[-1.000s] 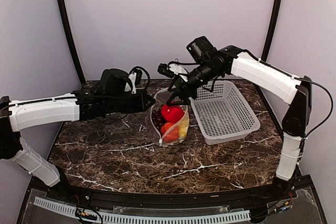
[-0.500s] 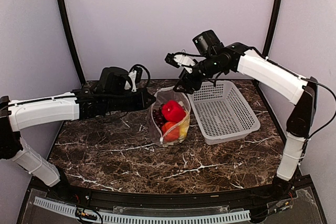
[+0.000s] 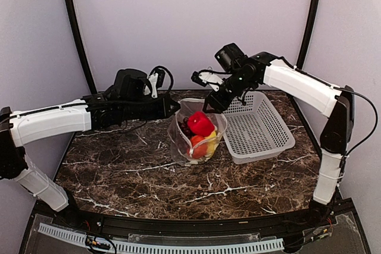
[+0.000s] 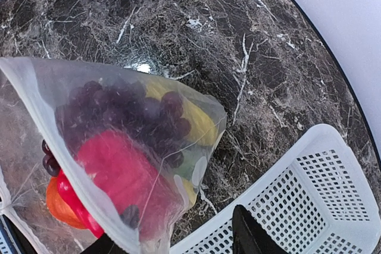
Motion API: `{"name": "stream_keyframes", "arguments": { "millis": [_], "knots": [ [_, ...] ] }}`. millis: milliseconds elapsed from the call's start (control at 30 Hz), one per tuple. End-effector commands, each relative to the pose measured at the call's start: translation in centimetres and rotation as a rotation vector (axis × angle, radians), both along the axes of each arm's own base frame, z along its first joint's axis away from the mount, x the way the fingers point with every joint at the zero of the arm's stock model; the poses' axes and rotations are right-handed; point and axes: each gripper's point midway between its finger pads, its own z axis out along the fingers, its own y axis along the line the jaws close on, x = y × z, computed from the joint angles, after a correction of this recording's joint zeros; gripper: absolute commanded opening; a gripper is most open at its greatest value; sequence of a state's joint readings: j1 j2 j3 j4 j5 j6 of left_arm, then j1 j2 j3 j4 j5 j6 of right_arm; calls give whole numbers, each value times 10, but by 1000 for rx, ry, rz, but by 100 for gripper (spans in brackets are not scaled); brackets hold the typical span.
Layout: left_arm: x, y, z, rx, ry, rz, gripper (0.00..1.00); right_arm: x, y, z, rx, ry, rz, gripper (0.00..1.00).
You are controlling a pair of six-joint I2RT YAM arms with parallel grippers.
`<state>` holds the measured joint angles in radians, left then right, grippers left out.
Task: Place the food in the zip-top bag and seal the zipper
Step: Pass from the left arm to the right
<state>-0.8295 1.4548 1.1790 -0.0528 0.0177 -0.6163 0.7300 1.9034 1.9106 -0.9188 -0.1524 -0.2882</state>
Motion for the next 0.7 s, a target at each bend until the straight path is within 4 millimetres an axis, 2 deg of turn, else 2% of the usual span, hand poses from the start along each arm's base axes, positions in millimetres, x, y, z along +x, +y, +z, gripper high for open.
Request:
{"name": "stream_keyframes", "arguments": {
  "millis": [0,67,167,200,300,367,467,533,567,633,667],
  "knots": [
    [3,-4,6,-2,-17,-13,1,-12,-18,-8,-36,56,-43,52],
    [3,-6,2,-2,-7,-17,1,-15,-22,-13,-49,68,-47,52],
    [3,-6,-5,2,6,-18,1,-17,-28,-14,-54,80,-62,44],
    [3,-7,-6,3,9,-18,1,-18,-30,-14,-54,84,-64,39],
    [3,-6,-12,12,17,-16,1,-22,-33,-8,-34,111,-69,14],
    [1,-11,-7,-4,12,-41,1,-25,-30,8,27,131,-61,1],
    [-2,-25,12,-53,-12,-108,1,-26,-20,44,153,139,-41,0],
    [-3,-34,28,-106,-46,-149,1,-22,-16,50,209,177,-32,0],
    [-2,-37,27,-110,-51,-154,3,-20,-15,48,226,207,-32,0],
    [3,-38,18,-64,-51,-150,14,-19,-13,42,251,269,-28,0],
    [4,-37,13,-28,-41,-155,24,-18,-14,39,255,285,-30,0]
  ]
}}
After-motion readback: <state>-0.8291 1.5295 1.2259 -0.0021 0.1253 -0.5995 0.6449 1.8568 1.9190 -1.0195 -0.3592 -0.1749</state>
